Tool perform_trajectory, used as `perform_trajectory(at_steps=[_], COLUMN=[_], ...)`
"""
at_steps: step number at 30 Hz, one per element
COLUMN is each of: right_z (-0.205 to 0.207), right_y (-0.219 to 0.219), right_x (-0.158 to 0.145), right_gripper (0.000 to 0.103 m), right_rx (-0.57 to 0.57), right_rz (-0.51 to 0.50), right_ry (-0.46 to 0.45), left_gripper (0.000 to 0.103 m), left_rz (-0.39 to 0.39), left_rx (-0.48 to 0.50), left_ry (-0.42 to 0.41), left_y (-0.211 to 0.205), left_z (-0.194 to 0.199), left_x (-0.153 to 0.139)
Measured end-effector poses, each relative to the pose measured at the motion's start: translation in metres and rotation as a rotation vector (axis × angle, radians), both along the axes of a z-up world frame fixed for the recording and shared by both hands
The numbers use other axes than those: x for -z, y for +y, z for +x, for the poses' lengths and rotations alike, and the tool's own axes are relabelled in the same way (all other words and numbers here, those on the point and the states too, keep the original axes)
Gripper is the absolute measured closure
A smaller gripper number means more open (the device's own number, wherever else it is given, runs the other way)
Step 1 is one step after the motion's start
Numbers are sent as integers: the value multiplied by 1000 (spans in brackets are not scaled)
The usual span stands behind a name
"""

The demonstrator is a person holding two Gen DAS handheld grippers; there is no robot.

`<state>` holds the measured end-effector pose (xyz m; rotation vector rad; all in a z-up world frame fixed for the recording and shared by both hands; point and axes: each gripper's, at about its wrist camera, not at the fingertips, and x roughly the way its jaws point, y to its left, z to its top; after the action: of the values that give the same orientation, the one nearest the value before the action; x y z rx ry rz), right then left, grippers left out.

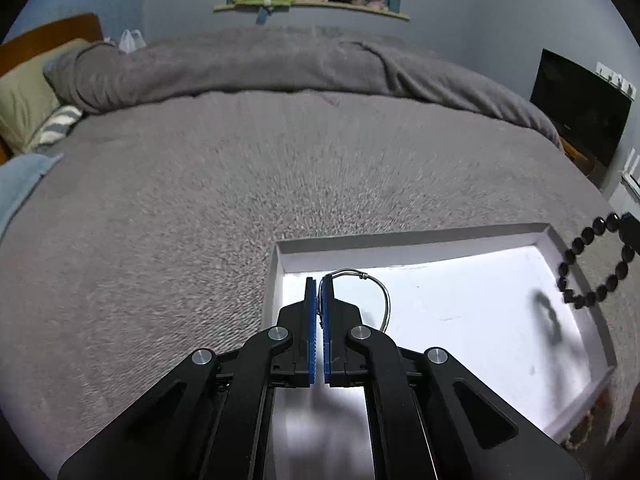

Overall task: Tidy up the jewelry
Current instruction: 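Carry both bracelets into the box and open both tools to release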

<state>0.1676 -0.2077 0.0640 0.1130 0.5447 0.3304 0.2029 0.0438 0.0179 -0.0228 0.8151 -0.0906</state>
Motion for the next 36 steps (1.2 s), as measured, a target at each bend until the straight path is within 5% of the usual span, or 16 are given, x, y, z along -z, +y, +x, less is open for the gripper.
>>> perform_trajectory(at_steps=[9,26,30,32,36], right_z=[33,37,35,33,30], right_y=[-8,-2,-3,-3,-3], right_x=[36,38,36,35,31], right_gripper=[89,89,86,75,69], right_rx=[56,85,92,93,96], right_rz=[-23,-63,-61,-54,-42], right_ry=[154,150,136,131,121], left_gripper=[100,99,87,85,81], left_rz=[20,29,27,37,39], left_rx=[-7,-23,-17,-17,-18], left_ry=[59,81,75,66,62], left_y=[1,2,1,0,-1], left_z=[9,17,16,15,14], left_x=[16,20,19,17,16])
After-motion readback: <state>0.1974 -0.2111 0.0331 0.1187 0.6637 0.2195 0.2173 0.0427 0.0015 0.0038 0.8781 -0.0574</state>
